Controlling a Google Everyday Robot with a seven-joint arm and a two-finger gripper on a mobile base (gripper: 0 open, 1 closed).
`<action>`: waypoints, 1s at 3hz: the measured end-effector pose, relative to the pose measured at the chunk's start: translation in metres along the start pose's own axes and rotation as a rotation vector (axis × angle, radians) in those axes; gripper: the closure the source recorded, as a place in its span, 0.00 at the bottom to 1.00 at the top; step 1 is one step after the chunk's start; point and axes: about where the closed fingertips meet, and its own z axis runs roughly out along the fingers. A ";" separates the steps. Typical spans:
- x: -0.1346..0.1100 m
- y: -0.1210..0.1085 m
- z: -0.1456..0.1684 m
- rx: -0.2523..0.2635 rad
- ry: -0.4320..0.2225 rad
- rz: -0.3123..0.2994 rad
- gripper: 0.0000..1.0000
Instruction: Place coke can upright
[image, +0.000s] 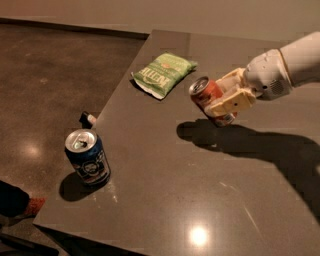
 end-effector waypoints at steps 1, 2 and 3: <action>0.000 -0.010 -0.007 0.081 -0.183 0.091 1.00; 0.002 -0.018 -0.013 0.146 -0.353 0.161 1.00; 0.010 -0.020 -0.015 0.198 -0.491 0.199 1.00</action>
Offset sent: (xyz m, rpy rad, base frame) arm 0.0203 -0.0373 0.0086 0.5739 -0.0748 -0.3215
